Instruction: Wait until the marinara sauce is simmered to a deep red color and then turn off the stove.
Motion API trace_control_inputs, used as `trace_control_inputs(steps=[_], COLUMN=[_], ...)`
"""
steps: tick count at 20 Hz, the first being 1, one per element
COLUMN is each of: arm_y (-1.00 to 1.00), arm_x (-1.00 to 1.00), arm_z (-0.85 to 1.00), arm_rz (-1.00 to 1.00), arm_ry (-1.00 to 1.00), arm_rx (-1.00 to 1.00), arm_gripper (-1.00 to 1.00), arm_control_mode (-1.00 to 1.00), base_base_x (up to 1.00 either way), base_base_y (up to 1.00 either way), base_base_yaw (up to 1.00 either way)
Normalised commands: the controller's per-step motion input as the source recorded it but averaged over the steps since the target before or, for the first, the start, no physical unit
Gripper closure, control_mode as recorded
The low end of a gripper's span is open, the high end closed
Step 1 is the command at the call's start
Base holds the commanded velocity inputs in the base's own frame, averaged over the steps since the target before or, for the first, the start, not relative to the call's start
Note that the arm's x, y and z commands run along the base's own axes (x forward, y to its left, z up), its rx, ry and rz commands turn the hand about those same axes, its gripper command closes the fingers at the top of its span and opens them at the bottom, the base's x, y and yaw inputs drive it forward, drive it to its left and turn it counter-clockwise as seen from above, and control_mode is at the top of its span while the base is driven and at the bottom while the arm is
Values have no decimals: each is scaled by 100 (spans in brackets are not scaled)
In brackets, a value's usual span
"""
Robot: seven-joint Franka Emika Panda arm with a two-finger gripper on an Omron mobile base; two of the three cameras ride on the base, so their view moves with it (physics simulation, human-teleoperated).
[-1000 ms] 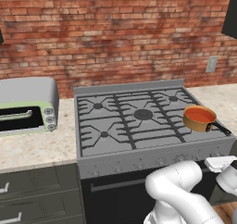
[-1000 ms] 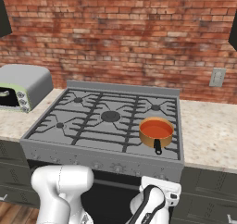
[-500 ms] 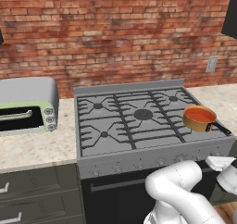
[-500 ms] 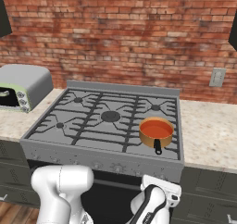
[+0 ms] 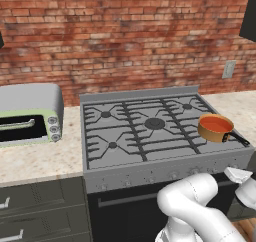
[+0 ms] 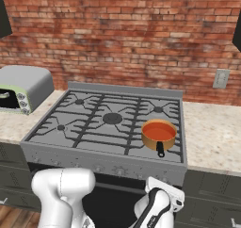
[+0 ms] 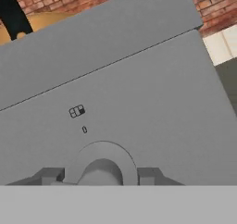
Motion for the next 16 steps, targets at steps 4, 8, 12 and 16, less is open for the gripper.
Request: trace_control_inputs(steps=[4, 8, 12, 16], arm_y=[-11, -8, -8, -7], arm_x=[0, 0, 0, 0], arm_z=[0, 0, 0, 0], arm_rz=[0, 0, 0, 0], arm_ry=[3, 4, 5, 7], arm_rx=[16, 15, 16, 15], arm_gripper=[100, 100, 100, 100], arm_control_mode=[-100, -100, -100, -100], base_base_x=[0, 0, 0, 0], base_base_y=[0, 0, 0, 0], base_base_yaw=[0, 0, 0, 0])
